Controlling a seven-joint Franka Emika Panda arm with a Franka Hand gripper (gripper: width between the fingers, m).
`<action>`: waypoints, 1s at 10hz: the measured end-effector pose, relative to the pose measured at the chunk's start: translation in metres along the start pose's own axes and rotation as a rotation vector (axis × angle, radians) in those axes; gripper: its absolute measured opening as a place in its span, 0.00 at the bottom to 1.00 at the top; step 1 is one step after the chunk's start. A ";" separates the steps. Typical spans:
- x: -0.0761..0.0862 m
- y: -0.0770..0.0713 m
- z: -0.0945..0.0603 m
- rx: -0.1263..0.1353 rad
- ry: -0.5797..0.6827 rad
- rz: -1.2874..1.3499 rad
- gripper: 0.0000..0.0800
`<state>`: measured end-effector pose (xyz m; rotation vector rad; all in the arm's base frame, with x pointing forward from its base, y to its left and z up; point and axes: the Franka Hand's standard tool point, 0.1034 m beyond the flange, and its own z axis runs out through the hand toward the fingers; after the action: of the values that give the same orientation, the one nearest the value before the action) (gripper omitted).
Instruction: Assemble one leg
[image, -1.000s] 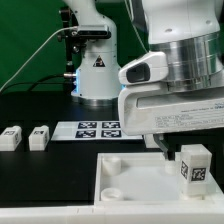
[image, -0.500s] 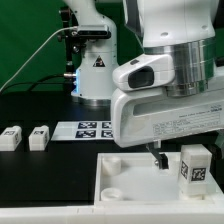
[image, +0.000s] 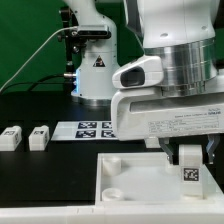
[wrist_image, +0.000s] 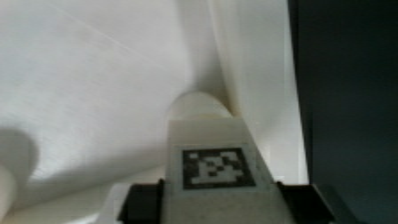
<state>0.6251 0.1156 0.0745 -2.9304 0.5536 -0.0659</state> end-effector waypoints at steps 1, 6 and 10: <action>0.001 0.000 0.000 0.006 0.000 0.101 0.37; 0.001 -0.002 0.001 0.041 -0.023 0.883 0.37; 0.000 -0.002 0.002 0.048 -0.030 0.886 0.47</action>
Offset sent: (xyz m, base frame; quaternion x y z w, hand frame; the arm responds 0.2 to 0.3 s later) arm 0.0150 0.0021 0.0004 0.0068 0.0100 0.4073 0.9132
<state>0.6261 0.1178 0.0730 -2.3666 1.7227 0.0705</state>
